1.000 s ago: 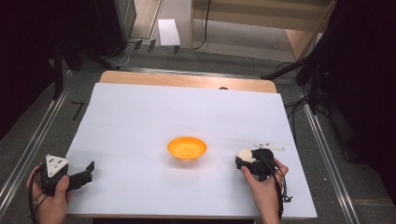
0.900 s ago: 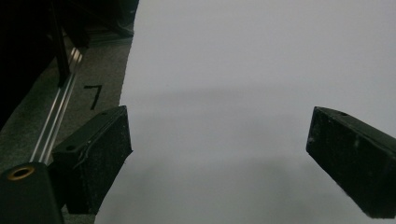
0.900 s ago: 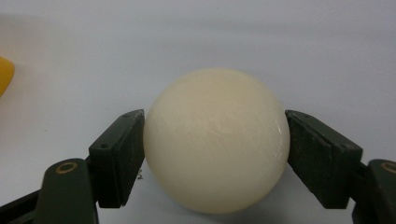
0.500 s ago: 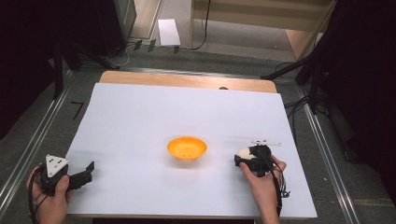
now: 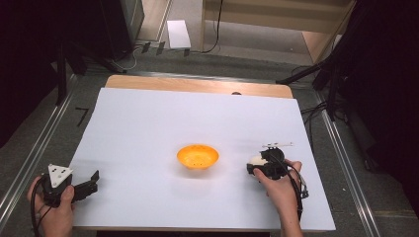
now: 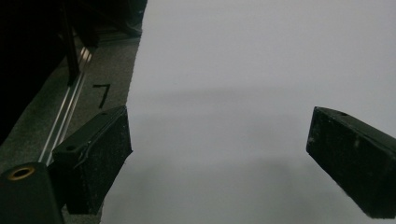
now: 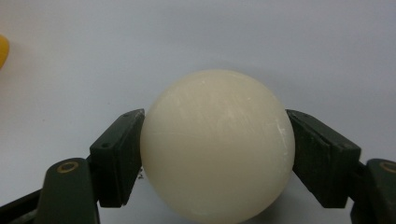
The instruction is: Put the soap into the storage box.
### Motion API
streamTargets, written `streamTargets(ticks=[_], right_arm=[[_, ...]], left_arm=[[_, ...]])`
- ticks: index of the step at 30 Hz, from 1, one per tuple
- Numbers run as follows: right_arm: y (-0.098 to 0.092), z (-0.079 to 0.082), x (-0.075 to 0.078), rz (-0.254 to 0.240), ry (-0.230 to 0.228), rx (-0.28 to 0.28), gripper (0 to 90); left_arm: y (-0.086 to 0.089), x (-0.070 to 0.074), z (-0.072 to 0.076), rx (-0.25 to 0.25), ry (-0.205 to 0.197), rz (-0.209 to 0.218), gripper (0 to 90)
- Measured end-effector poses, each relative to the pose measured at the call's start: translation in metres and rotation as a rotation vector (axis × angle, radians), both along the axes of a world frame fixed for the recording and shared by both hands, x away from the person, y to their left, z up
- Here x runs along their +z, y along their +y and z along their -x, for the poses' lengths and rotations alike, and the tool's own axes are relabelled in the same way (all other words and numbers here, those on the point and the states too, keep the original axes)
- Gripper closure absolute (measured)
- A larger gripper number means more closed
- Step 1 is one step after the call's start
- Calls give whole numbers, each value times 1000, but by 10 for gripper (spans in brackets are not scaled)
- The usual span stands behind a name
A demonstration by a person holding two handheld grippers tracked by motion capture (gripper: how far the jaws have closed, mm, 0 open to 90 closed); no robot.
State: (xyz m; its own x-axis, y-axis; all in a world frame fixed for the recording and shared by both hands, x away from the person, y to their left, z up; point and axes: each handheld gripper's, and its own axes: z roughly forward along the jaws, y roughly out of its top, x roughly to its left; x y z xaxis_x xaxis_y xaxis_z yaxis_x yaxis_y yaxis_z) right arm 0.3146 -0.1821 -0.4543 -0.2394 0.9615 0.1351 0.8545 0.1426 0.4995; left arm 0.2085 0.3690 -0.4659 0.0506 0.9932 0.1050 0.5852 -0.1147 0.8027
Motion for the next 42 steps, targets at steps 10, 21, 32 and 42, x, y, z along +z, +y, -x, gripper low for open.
streamTargets(ticks=[10,21,32,42], right_arm=[[6,-13,12,12,-15,64,247],[3,-18,6,-10,-8,82,248],[22,-21,19,-46,-36,124,248],[29,-17,26,-74,-55,148,249]], left_arm=[[5,1,-1,9,9,50,118],[14,1,0,45,-10,134,0],[8,1,-2,71,2,69,0],[5,1,-3,69,20,38,0]])
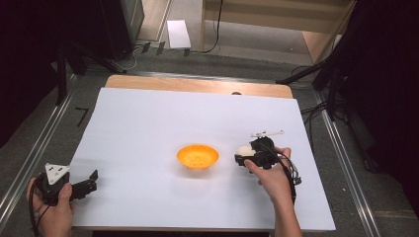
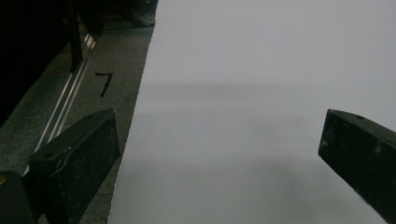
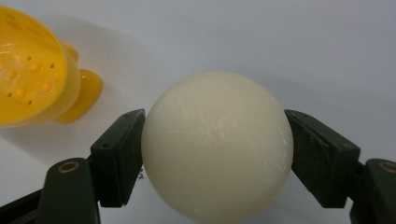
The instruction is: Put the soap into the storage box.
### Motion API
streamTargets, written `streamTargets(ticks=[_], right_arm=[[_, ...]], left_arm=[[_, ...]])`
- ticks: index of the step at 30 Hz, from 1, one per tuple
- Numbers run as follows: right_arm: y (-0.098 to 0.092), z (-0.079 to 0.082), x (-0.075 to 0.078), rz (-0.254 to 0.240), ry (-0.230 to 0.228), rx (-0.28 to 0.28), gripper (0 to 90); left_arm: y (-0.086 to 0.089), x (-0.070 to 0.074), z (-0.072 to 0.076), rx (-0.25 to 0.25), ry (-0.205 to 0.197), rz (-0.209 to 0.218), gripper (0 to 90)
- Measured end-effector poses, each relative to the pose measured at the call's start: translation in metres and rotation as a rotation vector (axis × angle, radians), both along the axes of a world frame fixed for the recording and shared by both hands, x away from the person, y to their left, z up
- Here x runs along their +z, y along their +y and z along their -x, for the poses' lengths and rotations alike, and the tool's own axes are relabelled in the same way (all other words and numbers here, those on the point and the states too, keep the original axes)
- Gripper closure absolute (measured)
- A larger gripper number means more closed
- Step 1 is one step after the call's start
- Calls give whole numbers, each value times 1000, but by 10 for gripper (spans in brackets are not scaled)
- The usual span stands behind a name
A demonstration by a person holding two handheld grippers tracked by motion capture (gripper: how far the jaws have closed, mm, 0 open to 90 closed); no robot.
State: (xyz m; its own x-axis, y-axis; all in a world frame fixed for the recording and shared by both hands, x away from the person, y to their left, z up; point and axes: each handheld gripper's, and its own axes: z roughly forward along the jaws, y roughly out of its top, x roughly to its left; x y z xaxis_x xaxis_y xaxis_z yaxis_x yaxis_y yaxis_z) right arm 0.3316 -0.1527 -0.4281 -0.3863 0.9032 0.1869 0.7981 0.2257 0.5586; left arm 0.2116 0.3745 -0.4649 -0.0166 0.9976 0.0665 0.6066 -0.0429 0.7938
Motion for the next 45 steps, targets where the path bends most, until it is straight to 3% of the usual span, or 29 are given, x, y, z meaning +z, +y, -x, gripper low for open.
streamTargets(ticks=[11,25,41,45], right_arm=[[11,0,4,-5,-10,29,249],[23,0,14,-40,-48,110,250],[39,4,22,-72,-88,118,250],[45,5,22,-72,-99,143,249]], left_arm=[[0,0,-1,3,2,-3,0],[-1,0,0,15,-1,-11,0],[-1,0,0,11,3,-12,0],[-1,0,-1,8,5,-14,0]])
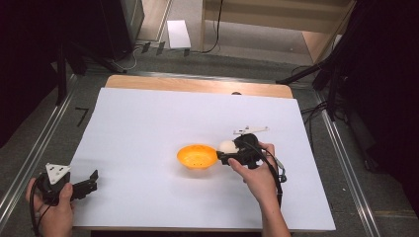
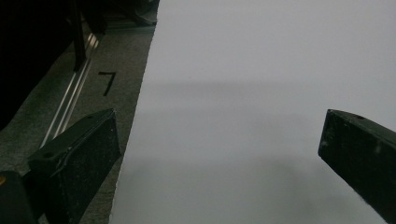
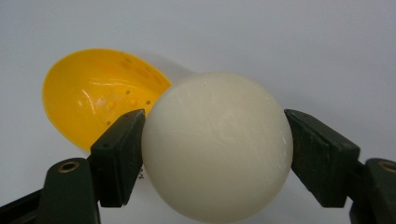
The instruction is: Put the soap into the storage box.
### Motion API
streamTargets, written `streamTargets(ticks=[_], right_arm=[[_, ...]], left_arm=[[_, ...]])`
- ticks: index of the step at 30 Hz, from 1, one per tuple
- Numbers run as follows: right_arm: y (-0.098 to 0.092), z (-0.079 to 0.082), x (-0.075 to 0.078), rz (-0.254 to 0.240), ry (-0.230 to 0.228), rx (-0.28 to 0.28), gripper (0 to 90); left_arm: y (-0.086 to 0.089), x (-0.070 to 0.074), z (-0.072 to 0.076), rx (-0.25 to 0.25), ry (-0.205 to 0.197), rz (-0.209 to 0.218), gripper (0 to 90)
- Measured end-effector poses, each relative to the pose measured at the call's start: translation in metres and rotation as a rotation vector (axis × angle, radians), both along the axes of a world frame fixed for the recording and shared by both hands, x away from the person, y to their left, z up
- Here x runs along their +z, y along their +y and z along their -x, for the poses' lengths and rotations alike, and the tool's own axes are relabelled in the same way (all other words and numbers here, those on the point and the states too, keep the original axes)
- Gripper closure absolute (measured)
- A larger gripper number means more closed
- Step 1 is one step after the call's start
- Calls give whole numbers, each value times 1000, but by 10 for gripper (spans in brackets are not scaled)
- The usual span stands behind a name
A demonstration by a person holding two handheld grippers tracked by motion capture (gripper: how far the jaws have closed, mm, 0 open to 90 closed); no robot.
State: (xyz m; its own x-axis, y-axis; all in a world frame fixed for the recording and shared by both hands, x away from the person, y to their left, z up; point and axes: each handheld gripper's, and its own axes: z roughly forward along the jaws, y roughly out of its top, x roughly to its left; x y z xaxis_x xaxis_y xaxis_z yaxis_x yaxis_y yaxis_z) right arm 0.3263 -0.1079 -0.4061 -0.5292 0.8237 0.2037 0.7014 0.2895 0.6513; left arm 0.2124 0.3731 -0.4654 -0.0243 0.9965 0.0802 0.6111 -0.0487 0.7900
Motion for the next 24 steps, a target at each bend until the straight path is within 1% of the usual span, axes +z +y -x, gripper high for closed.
streamTargets(ticks=[5,8,12,13,18,24], right_arm=[[4,-1,-1,1,-6,10,249],[6,-1,-1,-7,-11,11,249],[9,-1,0,-13,-32,30,249],[12,-1,0,-22,-37,39,249],[15,0,1,-33,-53,30,250],[20,1,3,-55,-80,45,250]], left_arm=[[0,0,1,-1,-7,4,0],[0,0,1,-6,-11,5,0],[0,0,1,-7,-8,4,0],[0,0,1,-7,-8,3,0],[0,0,1,-7,-6,1,0],[0,0,1,-9,-3,-3,0]])
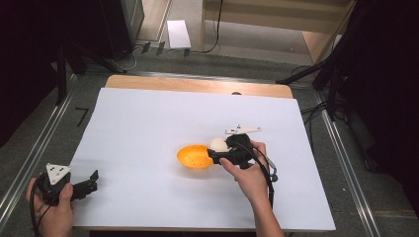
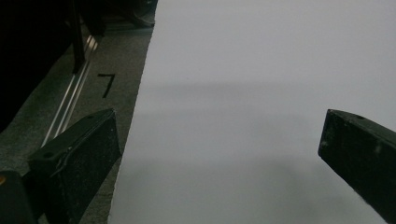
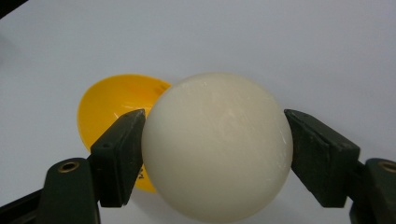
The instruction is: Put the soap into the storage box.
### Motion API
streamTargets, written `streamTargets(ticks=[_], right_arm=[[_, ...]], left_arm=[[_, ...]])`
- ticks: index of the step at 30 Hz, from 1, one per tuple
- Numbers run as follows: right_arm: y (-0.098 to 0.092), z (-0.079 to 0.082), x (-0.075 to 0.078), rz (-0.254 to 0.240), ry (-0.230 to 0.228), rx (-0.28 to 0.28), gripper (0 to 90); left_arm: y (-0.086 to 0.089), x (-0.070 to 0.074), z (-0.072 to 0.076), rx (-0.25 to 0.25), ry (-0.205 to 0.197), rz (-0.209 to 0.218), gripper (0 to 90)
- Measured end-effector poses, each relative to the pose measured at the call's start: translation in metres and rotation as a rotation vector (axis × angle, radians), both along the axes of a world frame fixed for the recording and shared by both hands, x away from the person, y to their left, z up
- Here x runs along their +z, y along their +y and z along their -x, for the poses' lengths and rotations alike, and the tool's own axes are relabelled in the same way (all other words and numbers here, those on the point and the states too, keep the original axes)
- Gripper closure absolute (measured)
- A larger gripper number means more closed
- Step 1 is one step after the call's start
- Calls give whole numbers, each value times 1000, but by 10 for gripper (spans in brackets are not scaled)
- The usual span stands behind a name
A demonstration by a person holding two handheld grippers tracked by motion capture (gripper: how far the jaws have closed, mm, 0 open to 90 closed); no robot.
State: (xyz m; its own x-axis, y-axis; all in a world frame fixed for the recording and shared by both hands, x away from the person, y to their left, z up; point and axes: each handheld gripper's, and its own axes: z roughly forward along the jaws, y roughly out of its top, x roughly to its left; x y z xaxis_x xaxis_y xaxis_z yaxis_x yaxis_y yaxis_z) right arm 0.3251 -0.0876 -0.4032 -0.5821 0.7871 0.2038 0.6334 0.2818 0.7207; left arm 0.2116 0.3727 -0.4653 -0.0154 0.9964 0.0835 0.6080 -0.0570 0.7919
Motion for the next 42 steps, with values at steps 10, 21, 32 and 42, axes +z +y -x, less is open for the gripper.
streamTargets(ticks=[10,21,32,42], right_arm=[[14,-1,-2,5,-2,46,249],[26,-1,-5,28,-3,77,249],[39,0,-10,42,15,82,249],[47,1,-15,39,38,66,249]], left_arm=[[-1,0,0,0,-1,-5,0],[0,0,0,-1,-5,-3,0],[-1,0,2,-11,-19,-3,1],[-1,0,2,-13,-20,-6,1]])
